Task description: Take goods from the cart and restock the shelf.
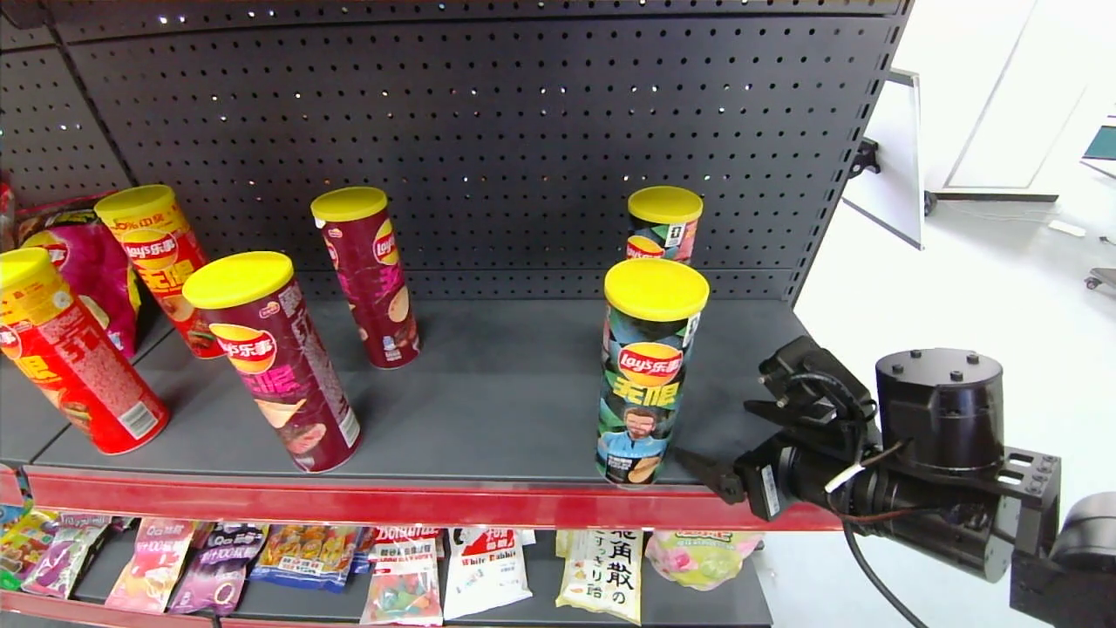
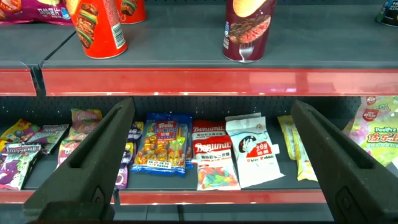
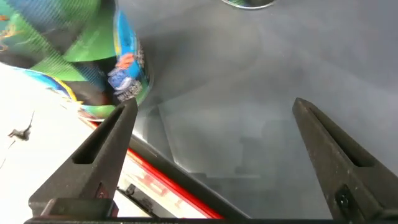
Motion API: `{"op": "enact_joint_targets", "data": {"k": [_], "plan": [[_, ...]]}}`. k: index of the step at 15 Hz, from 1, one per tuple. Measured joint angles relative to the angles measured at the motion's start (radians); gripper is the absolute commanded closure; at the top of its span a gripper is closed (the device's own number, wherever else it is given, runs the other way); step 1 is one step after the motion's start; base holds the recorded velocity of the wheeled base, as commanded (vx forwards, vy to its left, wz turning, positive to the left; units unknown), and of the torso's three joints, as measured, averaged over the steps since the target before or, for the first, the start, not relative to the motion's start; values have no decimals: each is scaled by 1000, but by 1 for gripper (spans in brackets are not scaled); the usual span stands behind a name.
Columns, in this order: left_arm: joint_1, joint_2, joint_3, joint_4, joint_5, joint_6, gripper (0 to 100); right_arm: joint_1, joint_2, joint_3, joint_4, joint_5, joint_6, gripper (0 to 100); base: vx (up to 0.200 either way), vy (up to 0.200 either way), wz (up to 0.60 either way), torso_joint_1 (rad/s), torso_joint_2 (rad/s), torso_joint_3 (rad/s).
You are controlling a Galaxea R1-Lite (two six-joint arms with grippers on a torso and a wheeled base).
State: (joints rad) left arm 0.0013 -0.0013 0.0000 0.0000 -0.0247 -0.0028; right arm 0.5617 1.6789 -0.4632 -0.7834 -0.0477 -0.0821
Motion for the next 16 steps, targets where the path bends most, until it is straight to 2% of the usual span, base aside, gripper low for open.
{"op": "enact_joint_targets", "data": {"k": [7, 11, 14, 16], "plan": [[0, 0, 0, 0, 0, 0, 0, -19, -204, 114, 2, 15, -38, 0, 0, 0, 0, 0, 0, 0], [0, 0, 0, 0, 0, 0, 0, -44, -459, 228, 26, 115, -68, 0, 0, 0, 0, 0, 0, 0], [0, 0, 0, 0, 0, 0, 0, -96, -689, 313, 119, 204, -91, 0, 0, 0, 0, 0, 0, 0], [0, 0, 0, 0, 0, 0, 0, -140, -847, 346, 220, 226, -98, 0, 0, 0, 0, 0, 0, 0]]}}
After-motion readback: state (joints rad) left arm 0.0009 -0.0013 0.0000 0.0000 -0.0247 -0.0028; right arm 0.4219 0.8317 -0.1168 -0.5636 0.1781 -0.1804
